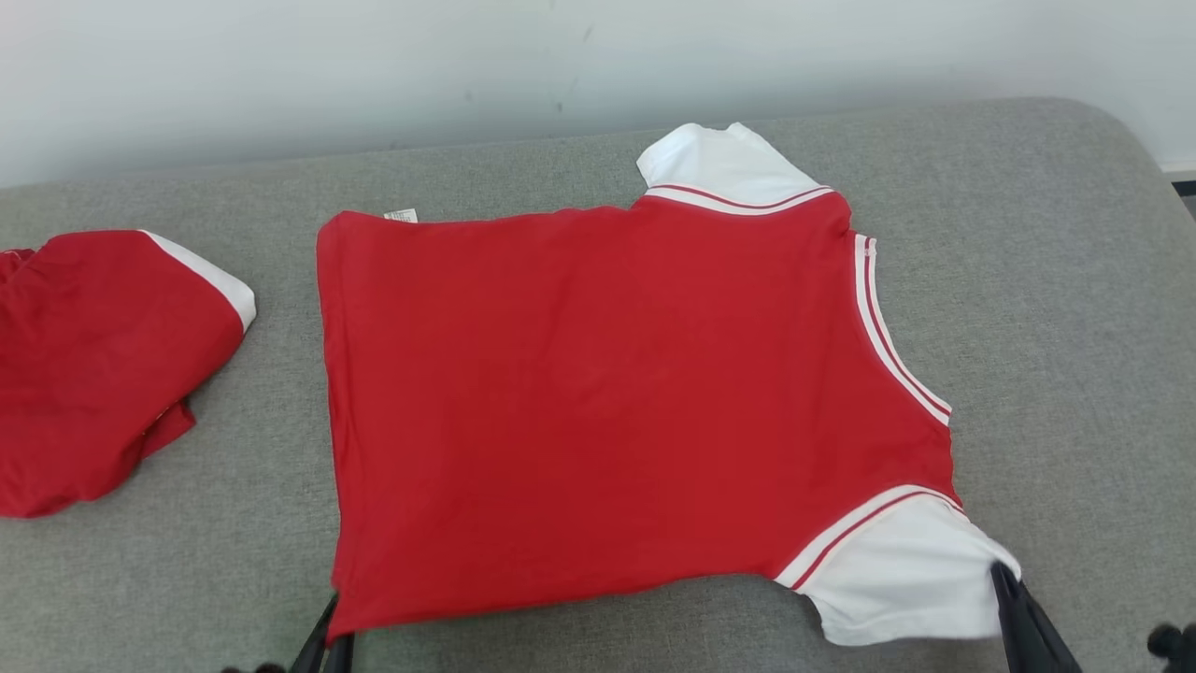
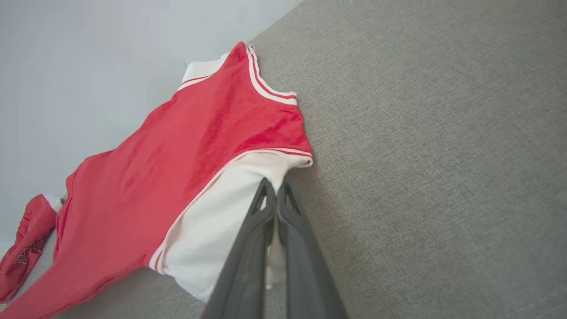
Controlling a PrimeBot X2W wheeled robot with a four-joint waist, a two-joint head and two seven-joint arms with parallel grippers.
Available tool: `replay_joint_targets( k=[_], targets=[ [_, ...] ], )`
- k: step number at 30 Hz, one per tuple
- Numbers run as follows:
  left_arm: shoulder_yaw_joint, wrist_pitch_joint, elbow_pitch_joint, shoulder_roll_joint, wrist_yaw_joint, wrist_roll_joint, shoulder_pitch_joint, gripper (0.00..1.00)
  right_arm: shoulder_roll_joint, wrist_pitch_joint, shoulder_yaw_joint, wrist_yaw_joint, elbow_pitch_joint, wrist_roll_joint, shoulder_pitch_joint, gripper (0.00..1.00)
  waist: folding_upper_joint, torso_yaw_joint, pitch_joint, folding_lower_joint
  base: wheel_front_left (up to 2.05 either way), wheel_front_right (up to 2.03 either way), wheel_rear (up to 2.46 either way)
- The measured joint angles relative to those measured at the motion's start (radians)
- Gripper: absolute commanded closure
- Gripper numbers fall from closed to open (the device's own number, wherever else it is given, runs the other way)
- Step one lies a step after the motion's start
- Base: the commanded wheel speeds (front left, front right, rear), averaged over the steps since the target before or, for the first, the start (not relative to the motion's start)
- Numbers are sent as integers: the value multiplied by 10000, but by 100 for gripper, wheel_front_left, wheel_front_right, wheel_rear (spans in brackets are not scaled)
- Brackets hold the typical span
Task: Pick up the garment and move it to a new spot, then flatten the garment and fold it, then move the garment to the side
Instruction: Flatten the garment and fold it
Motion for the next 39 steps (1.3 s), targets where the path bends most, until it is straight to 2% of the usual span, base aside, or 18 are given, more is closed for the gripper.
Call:
replay_joint_targets(
  k=[11, 21, 31, 32, 33, 34, 39],
  targets=[
    [-299, 669, 403, 600, -658, 556, -1568, 100, -56, 821, 42, 0, 431, 109, -1988, 100, 1, -93, 144, 0, 0, 0, 0],
    [-533, 1275, 1047, 702, -1325, 788, -3126, 100, -217, 1530, -27, 0, 2186, 182, -4739, 100, 2, -104, 559, 2, 0, 0, 0],
    [-562, 1407, 2347, 464, -1881, 815, -4597, 100, -301, 1329, 134, 0, 4502, -140, -7137, 100, 1, -63, 877, 2, 0, 0, 0],
    [-602, 1404, 2493, 389, -1939, 819, -4722, 100, -330, 1252, 178, 0, 4775, -224, -7305, 88, 1, -58, 913, 2, 0, 0, 0],
    [-640, 1390, 2656, 316, -1958, 840, -4843, 28, -357, 1156, 238, 0, 4993, -299, -7450, 27, 2, -50, 943, 2, 0, 0, 0],
    [-673, 1313, 2796, 247, -2027, 861, -4939, 0, -368, 1045, 282, 0, 5210, -301, -7589, 0, 2, -41, 968, 2, 0, 0, 0],
    [-650, 857, 3463, -100, -2082, 853, -5251, 0, -585, 347, 621, 0, 5873, -362, -7913, 0, 2, 14, 971, 2, 0, 0, 0]
  ],
)
